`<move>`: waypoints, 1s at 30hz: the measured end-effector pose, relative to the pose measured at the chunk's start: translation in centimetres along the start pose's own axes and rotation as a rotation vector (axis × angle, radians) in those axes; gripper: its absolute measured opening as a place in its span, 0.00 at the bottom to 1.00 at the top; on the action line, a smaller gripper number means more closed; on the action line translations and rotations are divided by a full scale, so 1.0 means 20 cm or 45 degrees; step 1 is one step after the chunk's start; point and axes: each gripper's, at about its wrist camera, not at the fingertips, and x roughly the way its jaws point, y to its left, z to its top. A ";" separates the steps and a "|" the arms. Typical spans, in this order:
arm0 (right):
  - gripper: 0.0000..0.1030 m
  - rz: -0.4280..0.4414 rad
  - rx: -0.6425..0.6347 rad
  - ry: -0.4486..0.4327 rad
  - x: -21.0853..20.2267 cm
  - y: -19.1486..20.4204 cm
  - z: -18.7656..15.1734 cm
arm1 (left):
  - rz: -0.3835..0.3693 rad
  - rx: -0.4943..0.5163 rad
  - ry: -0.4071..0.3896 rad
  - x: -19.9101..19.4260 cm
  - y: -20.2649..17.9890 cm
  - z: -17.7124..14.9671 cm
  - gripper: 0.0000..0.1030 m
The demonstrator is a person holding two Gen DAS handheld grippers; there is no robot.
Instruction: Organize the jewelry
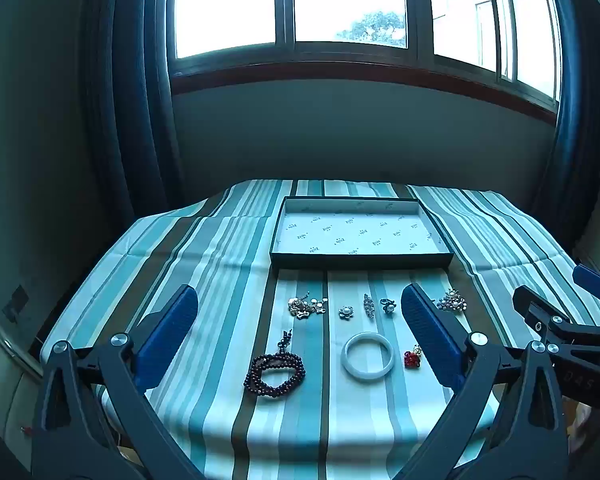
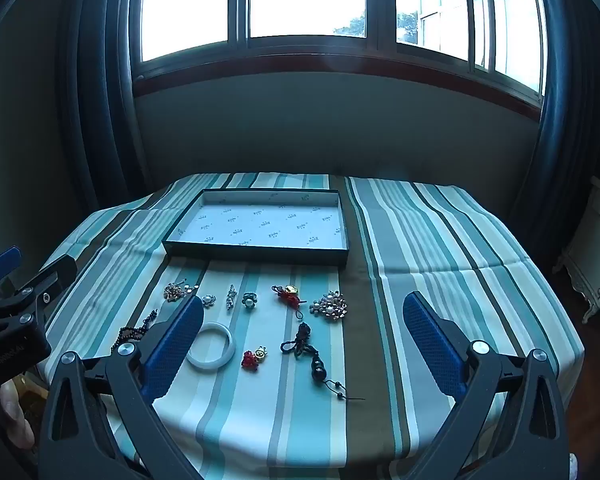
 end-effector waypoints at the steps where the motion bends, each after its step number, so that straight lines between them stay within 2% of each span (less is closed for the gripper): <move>1: 0.96 -0.001 -0.001 -0.001 0.00 0.00 0.00 | 0.001 0.002 -0.002 0.00 0.00 0.00 0.98; 30: 0.96 -0.011 -0.003 -0.033 -0.06 -0.02 0.03 | 0.004 -0.018 -0.011 -0.04 0.02 0.01 0.98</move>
